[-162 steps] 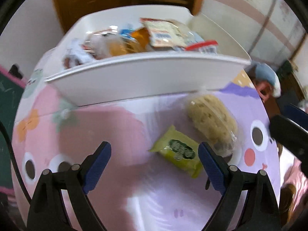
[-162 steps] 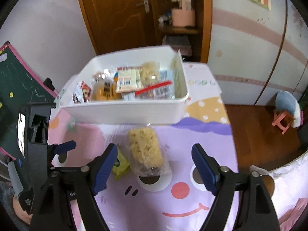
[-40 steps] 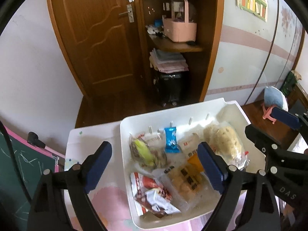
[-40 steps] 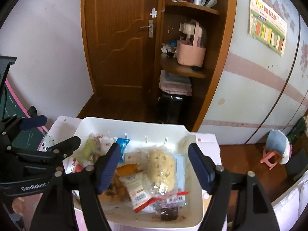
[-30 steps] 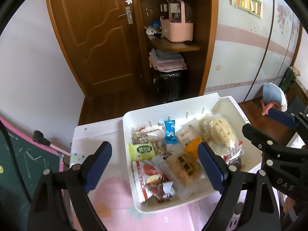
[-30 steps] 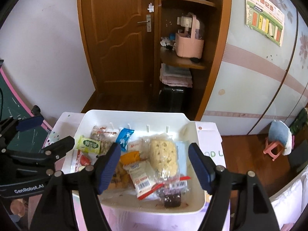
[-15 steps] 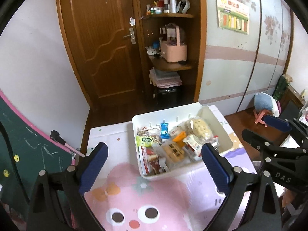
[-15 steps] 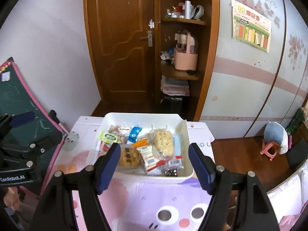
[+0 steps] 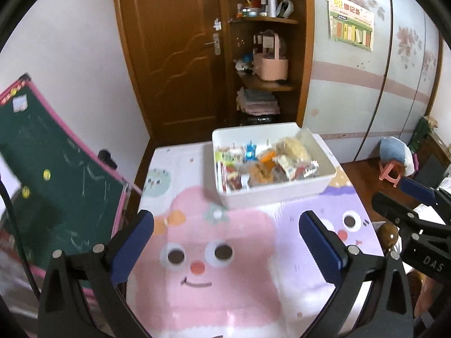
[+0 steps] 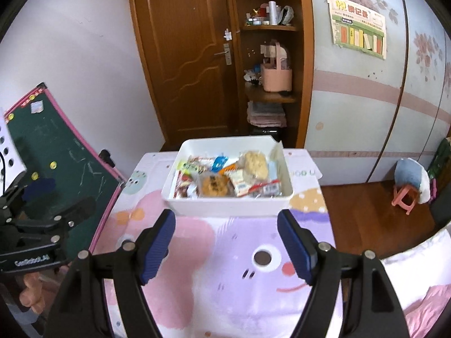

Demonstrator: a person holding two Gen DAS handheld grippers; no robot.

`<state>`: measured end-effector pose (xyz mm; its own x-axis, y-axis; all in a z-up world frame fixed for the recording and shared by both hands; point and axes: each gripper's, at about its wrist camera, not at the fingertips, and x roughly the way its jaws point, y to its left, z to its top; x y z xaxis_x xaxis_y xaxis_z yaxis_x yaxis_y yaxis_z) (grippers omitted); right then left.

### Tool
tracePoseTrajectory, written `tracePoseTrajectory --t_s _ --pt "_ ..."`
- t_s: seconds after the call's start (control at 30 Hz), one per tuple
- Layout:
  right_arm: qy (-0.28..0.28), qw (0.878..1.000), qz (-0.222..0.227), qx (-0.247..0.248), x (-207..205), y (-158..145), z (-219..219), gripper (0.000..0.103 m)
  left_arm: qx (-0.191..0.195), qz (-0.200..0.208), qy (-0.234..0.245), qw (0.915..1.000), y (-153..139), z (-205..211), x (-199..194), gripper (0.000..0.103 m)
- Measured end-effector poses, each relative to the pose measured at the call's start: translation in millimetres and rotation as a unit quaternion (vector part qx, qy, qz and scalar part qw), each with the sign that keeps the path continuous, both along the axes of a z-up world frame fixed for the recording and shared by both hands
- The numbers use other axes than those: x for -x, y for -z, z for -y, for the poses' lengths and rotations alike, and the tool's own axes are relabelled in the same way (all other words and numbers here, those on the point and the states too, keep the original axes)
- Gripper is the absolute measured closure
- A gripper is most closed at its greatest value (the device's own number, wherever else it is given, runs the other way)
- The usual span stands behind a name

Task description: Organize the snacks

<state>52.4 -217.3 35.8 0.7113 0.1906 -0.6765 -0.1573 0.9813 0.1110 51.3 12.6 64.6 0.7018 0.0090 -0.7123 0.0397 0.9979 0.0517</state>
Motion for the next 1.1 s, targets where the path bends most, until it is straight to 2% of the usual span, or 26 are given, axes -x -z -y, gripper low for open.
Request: tracePoseTrajectory --t_s 0.23,0.43,0.53,0.73,0.83,1.1 --pt "-0.012 1.0 -0.009 -0.019 49 18 -12 0.027 0.002 -0.008 -0.015 0.9998 21 -3 58 0.0" --pt "-0.01 1.0 -0.009 -0.02 80 27 -16 0.027 0.002 -0.011 -0.028 0.9996 30 -3 93 0.001" --pt "-0.012 1.0 -0.017 -0.021 93 33 -16 0.027 0.016 -0.021 -0.037 0.999 38 -7 107 0.001" --pt "-0.009 0.999 -0.028 -0.021 108 40 -16 0.026 0.001 -0.036 -0.037 0.9987 48 -1 118 0.001" --pt "-0.006 0.999 -0.03 -0.022 112 41 -17 0.026 0.008 -0.04 -0.038 0.9984 48 -2 118 0.001" --pt "-0.009 0.999 -0.027 -0.017 116 41 -17 0.026 0.006 -0.032 -0.045 0.9984 45 -2 120 0.001"
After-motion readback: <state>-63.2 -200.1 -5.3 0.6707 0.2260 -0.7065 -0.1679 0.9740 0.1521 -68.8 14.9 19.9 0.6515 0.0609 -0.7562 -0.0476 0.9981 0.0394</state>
